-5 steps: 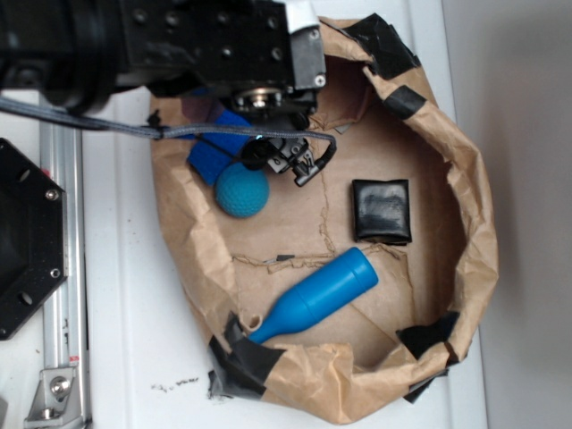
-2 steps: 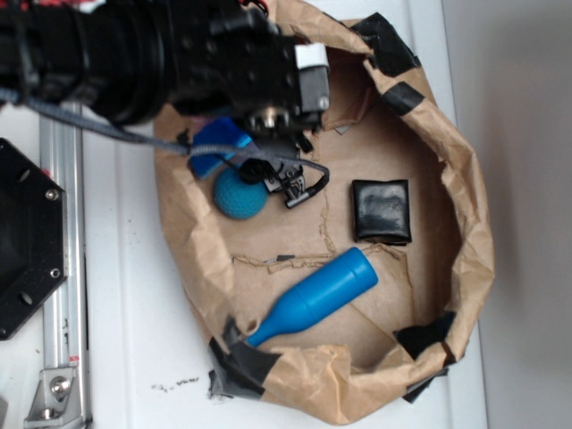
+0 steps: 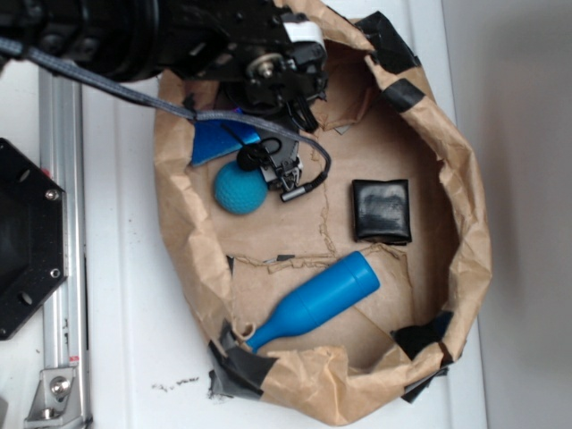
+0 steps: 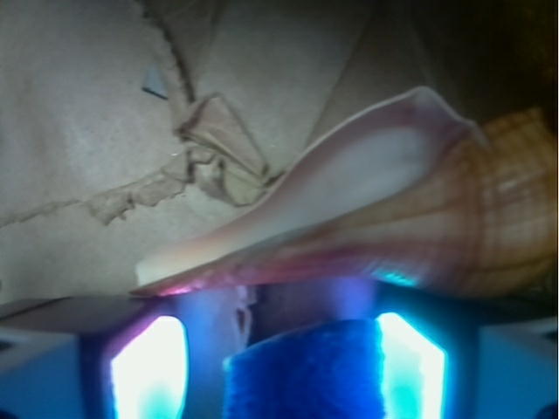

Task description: Grab the blue sponge.

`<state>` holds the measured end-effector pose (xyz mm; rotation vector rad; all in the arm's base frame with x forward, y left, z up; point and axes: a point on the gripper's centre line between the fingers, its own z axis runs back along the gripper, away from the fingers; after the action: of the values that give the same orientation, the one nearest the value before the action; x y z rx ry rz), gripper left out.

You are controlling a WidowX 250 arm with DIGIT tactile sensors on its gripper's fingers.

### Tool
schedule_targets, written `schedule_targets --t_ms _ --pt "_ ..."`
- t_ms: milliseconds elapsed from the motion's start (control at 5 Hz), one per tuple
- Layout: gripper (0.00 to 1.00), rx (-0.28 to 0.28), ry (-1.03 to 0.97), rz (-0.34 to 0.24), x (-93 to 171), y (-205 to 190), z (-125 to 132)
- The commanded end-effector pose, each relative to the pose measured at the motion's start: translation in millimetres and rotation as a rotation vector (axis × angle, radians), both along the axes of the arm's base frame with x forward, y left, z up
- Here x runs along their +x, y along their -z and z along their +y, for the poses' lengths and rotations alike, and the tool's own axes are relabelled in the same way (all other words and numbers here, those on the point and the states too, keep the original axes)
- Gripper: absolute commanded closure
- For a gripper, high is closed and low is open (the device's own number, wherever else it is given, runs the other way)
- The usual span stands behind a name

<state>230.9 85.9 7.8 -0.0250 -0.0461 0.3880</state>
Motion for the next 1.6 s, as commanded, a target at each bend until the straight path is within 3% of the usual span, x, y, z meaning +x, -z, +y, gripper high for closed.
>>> schedule_targets --t_ms 0,400,600,1000,1200,1400 --pt "1.0 0.048 0.041 0.008 -12.4 7.2 0.6" --pt "1.0 0.068 0.079 -0.01 -12.4 -3.1 -0.2" --pt "1.0 0.084 0.101 -0.065 -0.6 -45.3 -13.0" --pt "1.0 0.047 0.142 -0.212 48.1 -133.4 -47.1" --pt "1.0 0.047 0.285 -0.2 55.7 -148.6 -66.8" --pt "1.0 0.03 0.361 -0.231 48.9 -158.1 -71.0"
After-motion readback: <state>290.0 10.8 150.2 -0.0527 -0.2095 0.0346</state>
